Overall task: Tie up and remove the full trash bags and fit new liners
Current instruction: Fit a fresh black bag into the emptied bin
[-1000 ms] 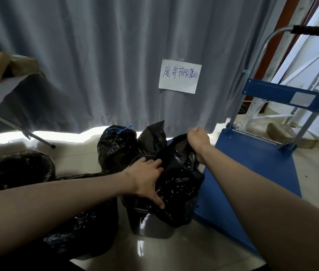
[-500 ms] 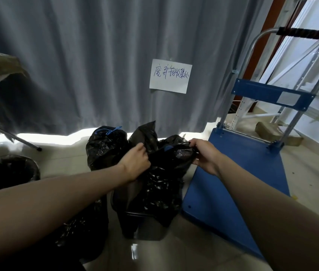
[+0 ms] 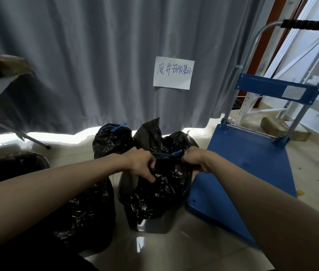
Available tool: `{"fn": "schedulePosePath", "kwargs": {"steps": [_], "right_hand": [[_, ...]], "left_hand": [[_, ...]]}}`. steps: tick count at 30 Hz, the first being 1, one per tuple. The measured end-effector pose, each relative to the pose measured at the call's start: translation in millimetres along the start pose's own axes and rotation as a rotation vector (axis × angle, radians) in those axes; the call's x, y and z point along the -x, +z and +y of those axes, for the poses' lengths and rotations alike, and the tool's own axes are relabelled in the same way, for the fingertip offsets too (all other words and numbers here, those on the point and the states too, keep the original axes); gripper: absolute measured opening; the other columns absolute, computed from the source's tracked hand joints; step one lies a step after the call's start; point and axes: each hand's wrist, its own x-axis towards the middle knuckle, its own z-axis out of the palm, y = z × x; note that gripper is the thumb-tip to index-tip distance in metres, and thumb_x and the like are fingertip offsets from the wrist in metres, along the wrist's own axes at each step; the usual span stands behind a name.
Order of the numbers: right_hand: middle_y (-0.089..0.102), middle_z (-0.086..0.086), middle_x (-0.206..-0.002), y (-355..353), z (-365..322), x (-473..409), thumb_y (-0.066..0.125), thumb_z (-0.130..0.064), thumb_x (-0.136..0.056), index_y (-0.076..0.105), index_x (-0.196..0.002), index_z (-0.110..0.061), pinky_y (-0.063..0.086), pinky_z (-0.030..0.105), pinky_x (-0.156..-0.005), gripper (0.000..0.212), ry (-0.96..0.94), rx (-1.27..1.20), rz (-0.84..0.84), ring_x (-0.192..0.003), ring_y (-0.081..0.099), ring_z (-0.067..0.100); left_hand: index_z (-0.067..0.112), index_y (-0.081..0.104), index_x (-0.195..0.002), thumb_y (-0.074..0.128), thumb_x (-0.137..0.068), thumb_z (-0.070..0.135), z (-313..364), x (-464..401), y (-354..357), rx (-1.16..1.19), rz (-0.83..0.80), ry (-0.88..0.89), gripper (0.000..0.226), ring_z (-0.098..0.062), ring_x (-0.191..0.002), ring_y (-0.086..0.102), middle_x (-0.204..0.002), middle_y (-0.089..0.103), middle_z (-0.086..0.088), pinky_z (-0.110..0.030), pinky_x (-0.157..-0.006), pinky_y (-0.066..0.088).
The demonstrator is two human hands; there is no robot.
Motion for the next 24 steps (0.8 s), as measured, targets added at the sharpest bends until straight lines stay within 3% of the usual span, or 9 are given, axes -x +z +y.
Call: {"fn": "schedulePosePath", "kwargs": {"steps": [3, 6, 9, 13, 16, 18, 20, 22, 24], "right_hand": [[0.063, 0.014, -0.079, -3.5, 1.5, -2.7, 0.035, 0.001, -0.096, 0.056, -0.096, -0.002, 0.054, 0.029, -0.047, 0.022, -0.031, -0.133, 0.087, -0.061, 0.064, 0.022], [0.067, 0.018, -0.091, -3.7, -0.5, -4.1, 0.032, 0.002, -0.095, 0.058, -0.098, -0.002, 0.060, 0.042, -0.069, 0.026, -0.035, -0.279, 0.056, -0.076, 0.069, 0.028], [0.066, 0.015, -0.086, -4.2, -4.0, -4.3, 0.031, 0.002, -0.094, 0.056, -0.097, -0.003, 0.059, 0.041, -0.067, 0.026, -0.045, -0.389, 0.042, -0.071, 0.067, 0.024], [0.065, 0.014, -0.095, -9.6, -0.6, -8.4, 0.035, 0.001, -0.092, 0.057, -0.116, -0.002, 0.059, 0.031, -0.056, 0.032, -0.055, -0.467, 0.090, -0.074, 0.065, 0.021], [0.067, 0.013, -0.093, -15.2, 6.4, -11.2, 0.041, -0.003, -0.089, 0.061, -0.115, -0.003, 0.053, 0.026, -0.052, 0.032, -0.079, -0.500, 0.174, -0.072, 0.065, 0.021], [0.068, 0.013, -0.088, -20.2, 9.6, -11.6, 0.044, -0.003, -0.086, 0.064, -0.105, -0.002, 0.050, 0.024, -0.049, 0.027, -0.118, -0.550, 0.231, -0.068, 0.065, 0.020], [0.065, 0.011, -0.079, -25.4, 12.5, -10.8, 0.045, -0.002, -0.085, 0.061, -0.086, -0.006, 0.050, 0.026, -0.053, 0.016, -0.143, -0.561, 0.299, -0.065, 0.061, 0.020], [0.059, 0.009, -0.074, -29.5, 17.2, -8.5, 0.050, -0.001, -0.087, 0.053, -0.075, -0.010, 0.052, 0.028, -0.055, 0.016, -0.145, -0.484, 0.318, -0.063, 0.058, 0.019], [0.057, 0.008, -0.072, -29.7, 24.0, -4.4, 0.057, -0.002, -0.089, 0.051, -0.074, -0.010, 0.053, 0.027, -0.051, 0.018, -0.102, -0.333, 0.244, -0.060, 0.057, 0.018]], "left_hand": [[0.029, 0.052, -0.099, 0.069, -0.048, 0.084, 11.5, 12.4, 15.8, -0.079, -0.031, 0.022, 0.076, -0.012, -0.098, 0.055, -0.098, 0.063, 0.010, -0.034, -0.095, 0.035], [0.023, 0.052, -0.125, 0.066, -0.047, 0.086, 19.5, 14.6, 38.3, -0.246, -0.012, 0.022, 0.101, -0.018, -0.116, 0.050, -0.119, 0.059, 0.002, -0.035, -0.104, 0.029], [0.020, 0.064, -0.111, 0.075, -0.058, 0.070, 24.3, 6.3, 54.4, -0.293, -0.020, 0.033, 0.073, -0.019, -0.111, 0.055, -0.111, 0.065, -0.001, -0.033, -0.097, 0.030], [0.018, 0.070, -0.100, 0.083, -0.064, 0.046, 32.2, -5.2, 47.6, -0.131, -0.067, -0.010, 0.048, -0.021, -0.104, 0.062, -0.105, 0.070, -0.002, -0.032, -0.095, 0.036], [0.019, 0.068, -0.100, 0.069, -0.078, 0.034, 29.7, -12.9, 35.0, -0.251, 0.147, -0.015, 0.026, -0.023, -0.104, 0.062, -0.104, 0.069, -0.004, -0.034, -0.095, 0.036], [0.021, 0.062, -0.107, 0.057, -0.084, 0.028, 21.2, -18.0, 30.9, -0.429, 0.334, 0.029, 0.024, -0.023, -0.106, 0.059, -0.105, 0.068, -0.002, -0.035, -0.093, 0.033], [0.019, 0.056, -0.113, 0.053, -0.087, 0.023, 10.9, -22.7, 29.7, -0.585, 0.419, 0.090, 0.027, -0.023, -0.105, 0.055, -0.101, 0.068, 0.000, -0.036, -0.091, 0.032], [0.015, 0.055, -0.114, 0.051, -0.088, 0.018, 2.4, -27.1, 32.5, -0.716, 0.437, 0.139, 0.026, -0.024, -0.100, 0.055, -0.094, 0.069, 0.001, -0.036, -0.088, 0.033], [0.014, 0.053, -0.121, 0.048, -0.090, 0.017, 0.3, -30.8, 40.8, -0.785, 0.345, 0.205, 0.031, -0.026, -0.106, 0.056, -0.100, 0.070, -0.001, -0.037, -0.095, 0.033]]}}
